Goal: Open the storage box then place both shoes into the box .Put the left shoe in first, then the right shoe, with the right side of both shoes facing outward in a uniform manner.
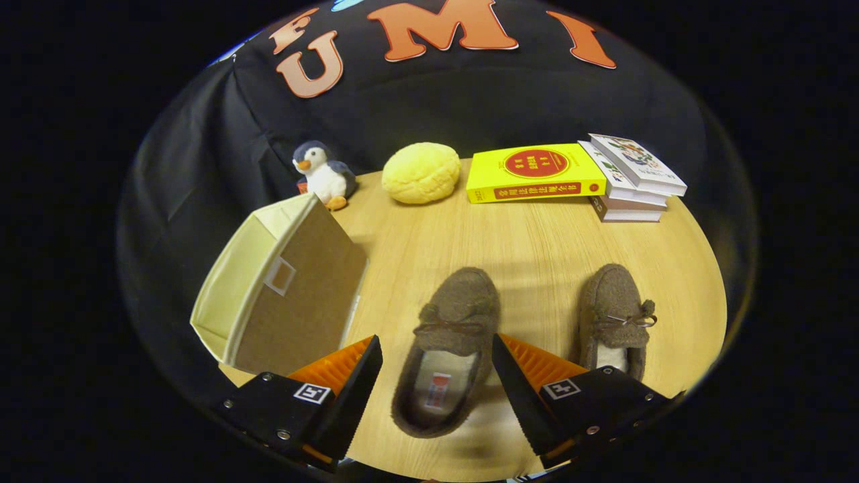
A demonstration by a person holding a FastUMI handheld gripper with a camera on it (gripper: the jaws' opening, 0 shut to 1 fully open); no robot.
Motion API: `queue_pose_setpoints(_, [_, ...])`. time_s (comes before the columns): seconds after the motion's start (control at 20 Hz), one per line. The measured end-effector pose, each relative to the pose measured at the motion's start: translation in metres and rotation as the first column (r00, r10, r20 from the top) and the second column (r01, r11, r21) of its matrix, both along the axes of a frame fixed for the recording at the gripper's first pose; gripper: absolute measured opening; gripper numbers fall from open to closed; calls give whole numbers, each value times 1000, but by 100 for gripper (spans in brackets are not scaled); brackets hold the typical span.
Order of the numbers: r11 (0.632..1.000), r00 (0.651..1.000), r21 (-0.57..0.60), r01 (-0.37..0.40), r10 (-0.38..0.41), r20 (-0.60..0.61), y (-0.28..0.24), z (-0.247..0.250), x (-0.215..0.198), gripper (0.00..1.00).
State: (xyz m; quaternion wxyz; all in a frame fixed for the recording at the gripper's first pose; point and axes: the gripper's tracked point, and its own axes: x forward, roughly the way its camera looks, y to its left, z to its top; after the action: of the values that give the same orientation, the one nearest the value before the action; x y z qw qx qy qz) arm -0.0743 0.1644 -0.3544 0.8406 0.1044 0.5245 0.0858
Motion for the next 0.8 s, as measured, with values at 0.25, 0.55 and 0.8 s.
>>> queue_pose_setpoints(0.25, [999,997,-44,18,-21,-69,-12,-31,-6,90])
queue_pose_setpoints(0.55, [997,998,-68,40,-43,-48,-11,-61,12,62])
queue_pose_setpoints(0.8, [994,998,-109,31,-36,-46,-8,-74,17,30])
